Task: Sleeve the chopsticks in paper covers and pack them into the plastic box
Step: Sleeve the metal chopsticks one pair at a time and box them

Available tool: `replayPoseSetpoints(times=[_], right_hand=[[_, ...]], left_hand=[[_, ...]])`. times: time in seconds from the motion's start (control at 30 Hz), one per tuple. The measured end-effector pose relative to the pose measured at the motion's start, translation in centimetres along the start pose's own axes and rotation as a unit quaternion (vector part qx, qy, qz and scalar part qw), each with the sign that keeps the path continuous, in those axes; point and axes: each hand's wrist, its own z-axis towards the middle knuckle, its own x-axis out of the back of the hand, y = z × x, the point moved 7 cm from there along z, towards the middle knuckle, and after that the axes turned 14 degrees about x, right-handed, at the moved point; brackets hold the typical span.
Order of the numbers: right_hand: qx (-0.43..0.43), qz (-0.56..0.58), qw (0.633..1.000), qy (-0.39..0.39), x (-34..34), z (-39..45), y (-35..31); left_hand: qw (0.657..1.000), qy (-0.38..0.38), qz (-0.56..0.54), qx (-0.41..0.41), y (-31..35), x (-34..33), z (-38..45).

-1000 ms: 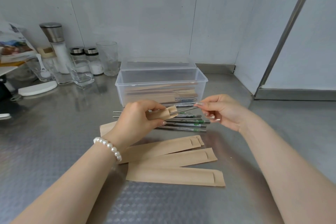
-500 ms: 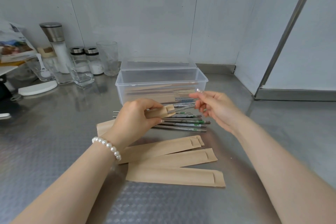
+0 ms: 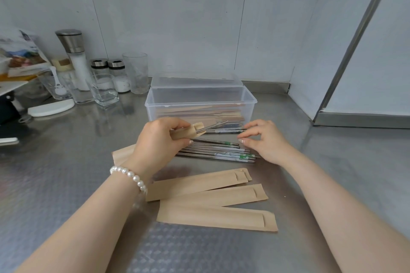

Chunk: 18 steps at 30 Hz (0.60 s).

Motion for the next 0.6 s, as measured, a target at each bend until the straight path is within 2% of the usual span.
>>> replayPoseSetpoints(times=[0.07, 0.2, 0.37, 0.47, 0.6], right_hand=[[-0.013, 0.001, 1.000, 0.022, 0.3, 0.1, 0.3], [-0.024, -0.005, 0.999, -0.024, -0.5, 0.2, 0.4], [-0.012, 0.061, 0.997, 0.042, 0.6, 0.4, -0.1], [-0.001, 0.093, 0.996, 0.001, -0.2, 0.4, -1.1], [0.009, 0.025, 0.999, -0.029, -1.4, 0.6, -1.4]], left_hand=[[1.000, -0.006, 0.000, -0.001, -0.1, -0.2, 0.0], [1.000, -0.013, 0.007, -0.009, 0.0, -0.6, -0.1], [1.000, -0.014, 0.009, -0.005, 0.0, -0.5, 0.1], [1.000, -0.022, 0.009, -0.001, -0.2, -0.7, 0.1], [0.999, -0.034, 0.010, -0.001, -0.4, -1.1, 0.1]])
